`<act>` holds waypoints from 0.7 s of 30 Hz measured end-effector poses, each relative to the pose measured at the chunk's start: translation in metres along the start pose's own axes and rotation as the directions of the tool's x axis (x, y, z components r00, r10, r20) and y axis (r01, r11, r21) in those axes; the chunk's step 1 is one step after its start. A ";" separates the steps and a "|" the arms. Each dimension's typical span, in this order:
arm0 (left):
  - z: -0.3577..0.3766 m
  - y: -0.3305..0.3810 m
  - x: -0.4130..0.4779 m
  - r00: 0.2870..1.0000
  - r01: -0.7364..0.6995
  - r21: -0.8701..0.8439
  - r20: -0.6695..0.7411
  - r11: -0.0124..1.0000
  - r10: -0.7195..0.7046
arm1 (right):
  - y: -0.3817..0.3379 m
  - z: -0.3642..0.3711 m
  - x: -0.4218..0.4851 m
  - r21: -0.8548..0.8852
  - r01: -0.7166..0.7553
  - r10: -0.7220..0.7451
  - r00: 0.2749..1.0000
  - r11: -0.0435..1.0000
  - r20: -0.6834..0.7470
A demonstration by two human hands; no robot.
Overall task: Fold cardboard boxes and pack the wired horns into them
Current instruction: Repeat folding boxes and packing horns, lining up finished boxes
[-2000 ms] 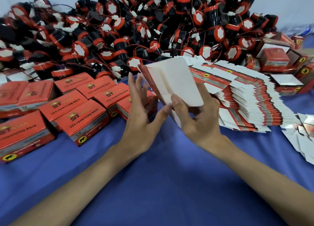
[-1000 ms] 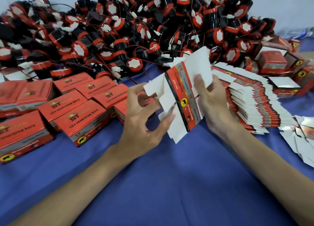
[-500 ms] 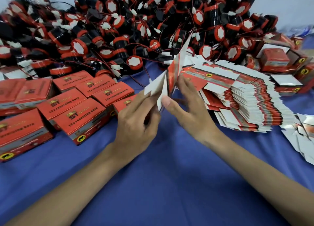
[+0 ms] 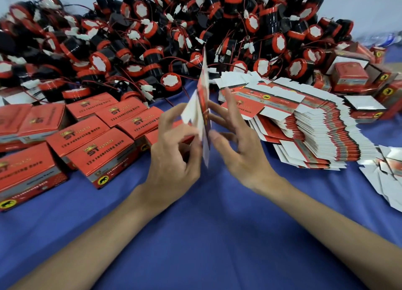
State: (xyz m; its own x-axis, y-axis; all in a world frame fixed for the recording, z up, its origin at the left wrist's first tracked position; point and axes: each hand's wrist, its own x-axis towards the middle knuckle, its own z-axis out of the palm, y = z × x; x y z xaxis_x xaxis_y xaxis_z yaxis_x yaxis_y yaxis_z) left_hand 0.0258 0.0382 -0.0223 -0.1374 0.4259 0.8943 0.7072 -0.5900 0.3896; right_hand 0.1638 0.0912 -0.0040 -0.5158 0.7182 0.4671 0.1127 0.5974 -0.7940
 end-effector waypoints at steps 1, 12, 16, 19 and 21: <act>0.001 0.001 0.001 0.999 0.002 -0.032 -0.039 0.999 -0.004 | 0.000 -0.001 0.001 -0.023 0.006 -0.007 1.000 1.000 -0.024; 0.002 0.001 -0.001 0.972 0.097 -0.190 0.231 0.977 -0.051 | -0.004 -0.009 -0.002 -0.138 0.129 -0.101 0.975 0.982 0.196; 0.003 0.001 -0.001 0.976 0.040 -0.037 0.216 0.999 -0.031 | -0.006 -0.007 -0.002 -0.185 0.122 -0.101 0.988 0.975 0.118; 0.003 0.002 -0.003 0.988 0.073 -0.006 0.137 0.997 -0.072 | -0.006 -0.012 -0.001 -0.150 0.144 -0.127 0.985 0.978 0.116; 0.003 0.000 -0.002 0.992 0.063 0.008 0.113 0.998 -0.063 | -0.005 -0.016 0.001 -0.122 0.150 -0.135 0.983 0.981 0.121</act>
State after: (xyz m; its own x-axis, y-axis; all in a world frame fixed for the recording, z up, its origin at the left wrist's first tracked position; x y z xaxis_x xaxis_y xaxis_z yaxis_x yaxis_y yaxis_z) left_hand 0.0285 0.0391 -0.0249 -0.1025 0.5375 0.8370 0.7028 -0.5563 0.4433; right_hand 0.1763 0.0946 0.0071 -0.6254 0.5825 0.5192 0.1373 0.7372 -0.6616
